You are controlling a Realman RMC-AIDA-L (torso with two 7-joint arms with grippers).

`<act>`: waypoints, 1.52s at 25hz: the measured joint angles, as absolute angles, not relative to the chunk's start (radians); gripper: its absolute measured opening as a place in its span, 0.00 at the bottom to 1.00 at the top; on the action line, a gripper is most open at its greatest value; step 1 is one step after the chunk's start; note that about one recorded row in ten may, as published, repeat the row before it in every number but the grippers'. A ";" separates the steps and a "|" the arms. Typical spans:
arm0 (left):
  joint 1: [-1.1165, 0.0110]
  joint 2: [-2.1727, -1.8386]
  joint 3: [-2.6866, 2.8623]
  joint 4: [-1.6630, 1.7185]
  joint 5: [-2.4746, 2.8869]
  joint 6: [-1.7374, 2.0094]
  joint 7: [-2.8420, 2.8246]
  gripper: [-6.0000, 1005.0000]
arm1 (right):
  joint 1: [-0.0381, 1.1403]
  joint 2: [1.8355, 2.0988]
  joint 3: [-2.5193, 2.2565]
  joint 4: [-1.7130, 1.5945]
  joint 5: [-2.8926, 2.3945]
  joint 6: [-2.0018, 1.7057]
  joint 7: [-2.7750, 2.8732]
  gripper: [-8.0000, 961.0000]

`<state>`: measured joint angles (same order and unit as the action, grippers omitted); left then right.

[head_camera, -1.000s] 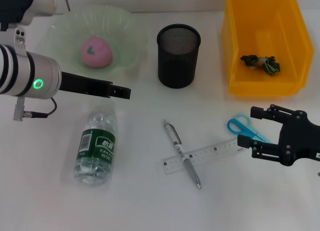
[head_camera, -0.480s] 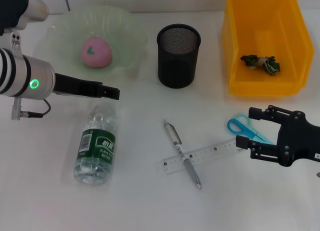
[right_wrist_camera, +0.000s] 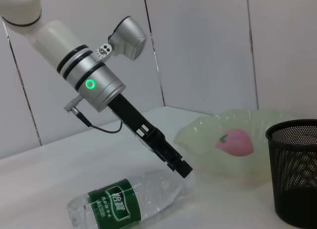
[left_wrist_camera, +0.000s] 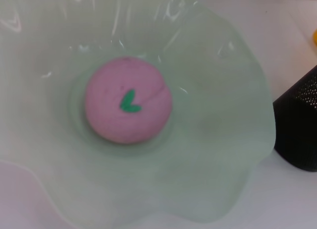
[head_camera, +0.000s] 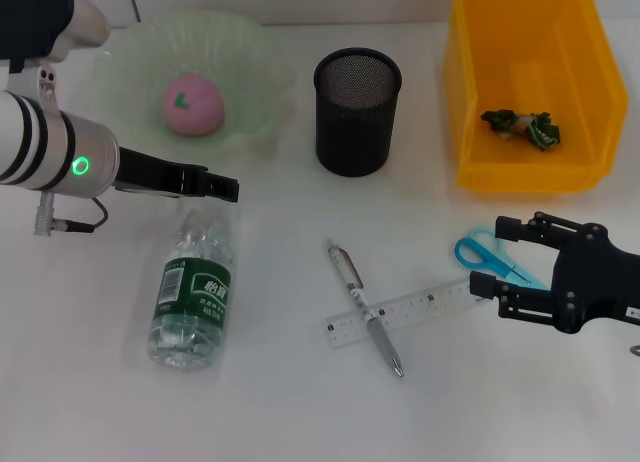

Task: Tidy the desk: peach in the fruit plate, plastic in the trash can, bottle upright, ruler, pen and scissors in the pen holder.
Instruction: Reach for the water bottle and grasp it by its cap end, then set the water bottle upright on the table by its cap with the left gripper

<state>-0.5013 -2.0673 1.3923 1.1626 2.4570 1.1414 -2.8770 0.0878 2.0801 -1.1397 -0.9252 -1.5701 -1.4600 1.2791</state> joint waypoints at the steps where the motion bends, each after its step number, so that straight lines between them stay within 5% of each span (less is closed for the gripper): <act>1: -0.507 -2.067 1.392 1.152 2.457 1.138 -2.875 0.83 | 0.091 2.080 -1.138 -0.920 -1.573 -1.461 1.280 0.82; 15: -0.538 -2.068 1.382 1.084 2.445 1.130 -2.808 0.83 | 0.105 2.082 -1.132 -0.908 -1.589 -1.461 1.297 0.82; 30: -0.549 -2.070 1.380 1.086 2.445 1.154 -2.703 0.46 | 0.121 2.080 -1.132 -0.889 -1.591 -1.463 1.317 0.82; 38: -0.519 -2.069 1.380 1.181 2.440 1.215 -2.627 0.46 | 0.124 2.079 -1.132 -0.894 -1.591 -1.466 1.333 0.82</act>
<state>-0.5195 -2.0693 1.3804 1.1811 2.4405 1.2147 -2.6274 0.1242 2.0785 -1.1319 -0.8939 -1.5909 -1.4661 1.3329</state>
